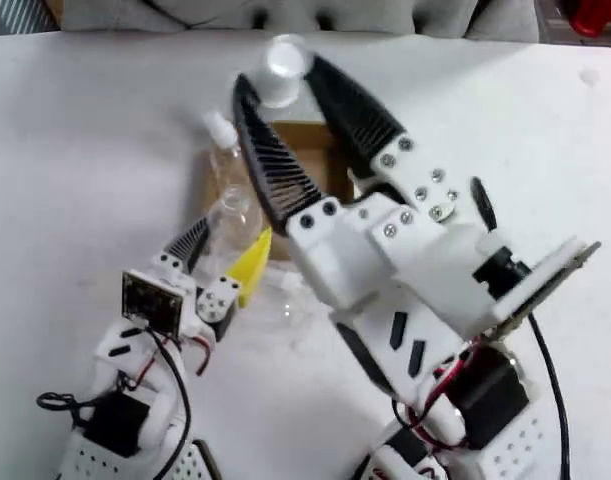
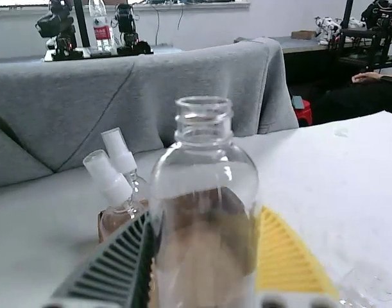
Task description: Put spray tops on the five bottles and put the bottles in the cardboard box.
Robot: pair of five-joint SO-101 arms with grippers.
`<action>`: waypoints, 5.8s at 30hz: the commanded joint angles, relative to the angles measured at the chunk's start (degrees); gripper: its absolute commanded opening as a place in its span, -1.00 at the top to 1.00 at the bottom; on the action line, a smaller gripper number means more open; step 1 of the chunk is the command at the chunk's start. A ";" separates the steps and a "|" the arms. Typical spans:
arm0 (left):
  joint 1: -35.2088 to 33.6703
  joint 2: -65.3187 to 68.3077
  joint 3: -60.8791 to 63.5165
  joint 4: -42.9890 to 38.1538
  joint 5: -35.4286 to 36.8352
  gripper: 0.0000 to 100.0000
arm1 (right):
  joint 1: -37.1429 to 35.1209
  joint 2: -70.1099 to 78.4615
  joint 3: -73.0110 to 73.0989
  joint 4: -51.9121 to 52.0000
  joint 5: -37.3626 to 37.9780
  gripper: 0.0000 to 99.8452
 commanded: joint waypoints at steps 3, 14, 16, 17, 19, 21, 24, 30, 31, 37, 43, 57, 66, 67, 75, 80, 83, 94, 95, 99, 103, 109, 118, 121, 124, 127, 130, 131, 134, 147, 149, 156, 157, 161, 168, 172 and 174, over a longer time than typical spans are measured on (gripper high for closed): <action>-1.19 -0.57 2.29 -6.77 -0.70 0.96 | -1.27 0.22 -1.58 2.15 -0.26 0.97; -4.09 -0.57 2.73 -6.95 -0.79 0.96 | -1.01 12.44 -21.63 25.27 -4.84 0.97; -4.70 -0.57 2.73 -7.03 -0.79 0.96 | -1.01 14.29 -25.67 30.20 -4.84 0.97; -4.70 -0.57 2.81 -7.03 -0.79 0.96 | -1.01 14.99 -27.16 32.04 -4.92 0.97; -4.70 -0.57 3.08 -7.03 -0.79 0.96 | -1.01 16.22 -29.63 35.21 -4.92 0.97; -4.70 -0.57 3.78 -7.03 -0.79 0.96 | -0.92 17.45 -31.56 37.76 -4.92 0.97; -4.70 -0.57 4.31 -7.12 -0.79 0.96 | -0.84 19.38 -34.29 41.36 -4.66 0.97; -4.70 -0.57 4.48 -7.12 -0.79 0.96 | 2.24 23.96 -42.29 49.19 -4.75 0.97; -4.70 -0.57 4.48 -7.12 -0.79 0.96 | 2.77 24.57 -43.69 50.33 -4.84 0.97; -4.70 -0.57 4.48 -7.12 -0.79 0.96 | 2.68 25.89 -46.07 52.79 -4.92 0.97; -4.26 -0.57 4.57 -7.12 -0.79 0.96 | 2.51 29.14 -45.80 47.34 -12.57 0.97; -4.62 -0.57 4.66 -7.12 -0.79 0.96 | 2.86 34.33 -38.95 37.05 -15.74 0.97; -4.62 -0.57 5.71 -7.12 -0.79 0.96 | 6.81 34.59 -39.03 35.30 -19.43 0.97; -4.53 -0.57 5.71 -7.12 -0.79 0.96 | 6.99 34.59 -38.95 34.59 -19.43 0.97; -4.62 -0.57 5.71 -7.12 -0.79 0.96 | 6.81 34.59 -32.62 28.70 -14.68 0.97; -4.53 -0.57 5.63 -7.12 -0.79 0.96 | 6.81 34.51 -32.00 28.88 -11.16 0.97; -4.44 -0.57 5.63 -7.12 -0.79 0.96 | 6.73 34.59 -31.82 28.88 -10.99 0.97; -4.70 -0.57 5.80 -8.88 -0.79 0.96 | 5.41 34.77 -31.74 31.78 -6.51 0.97; -4.70 -0.57 5.80 -8.97 -0.79 0.96 | 5.05 34.77 -31.74 32.31 -6.24 0.97; -4.70 -0.57 5.80 -8.97 -0.79 0.96 | 4.44 36.26 -32.70 34.24 -5.89 0.97; -4.70 -0.57 5.80 -9.05 -0.79 0.96 | 4.09 41.45 -37.01 39.25 -4.04 0.97; -4.70 -0.57 5.71 -9.14 -0.70 0.96 | 4.09 48.57 -48.00 49.27 -4.04 0.97; -4.70 -0.57 5.45 -9.14 -0.35 0.96 | 2.24 56.04 -63.56 66.15 -4.13 0.77; -4.70 -0.57 5.45 -9.14 -0.35 0.96 | 1.36 57.54 -66.90 69.32 -4.13 0.69; -4.70 -0.57 5.45 -9.14 -0.35 0.96 | 1.19 57.98 -68.84 71.52 -3.96 0.69; -4.70 -0.57 5.45 -9.14 -0.35 0.96 | 1.19 57.54 -70.86 73.36 -3.78 0.63; -4.70 -0.57 5.45 -9.14 -0.35 0.96 | 2.33 56.75 -74.11 74.15 -4.13 0.55; -4.70 -0.57 5.45 -9.14 -0.35 0.96 | 3.12 56.66 -75.16 74.15 -4.22 0.55; -4.70 -0.57 5.45 -9.14 -0.35 0.96 | 5.49 56.66 -77.01 73.10 -5.45 0.65; -4.88 -0.40 2.37 -8.26 2.99 0.96 | 9.89 52.79 -79.82 79.52 -5.71 0.97; -5.85 -0.31 0.88 -6.33 6.86 0.96 | 11.82 49.71 -77.89 79.43 -5.71 0.97; -7.87 -0.22 -3.34 -2.11 9.93 0.96 | 14.90 35.30 -49.41 78.90 -5.63 0.97; -7.87 -0.22 -3.34 -2.11 9.93 0.96 | 14.81 32.75 -44.84 78.90 -5.63 0.97; -7.87 -0.22 -3.52 -2.20 9.93 0.96 | 12.53 23.25 -28.84 74.77 -5.63 0.97; -7.87 -0.13 -8.53 3.34 10.02 0.96 | 9.19 10.42 -2.11 60.70 -5.71 0.97; -7.87 1.63 -9.05 3.16 10.11 0.96 | 6.46 5.67 9.85 51.03 -6.07 0.97; -8.48 6.02 -11.16 2.55 11.25 0.96 | 4.79 4.00 14.95 46.99 -6.15 0.97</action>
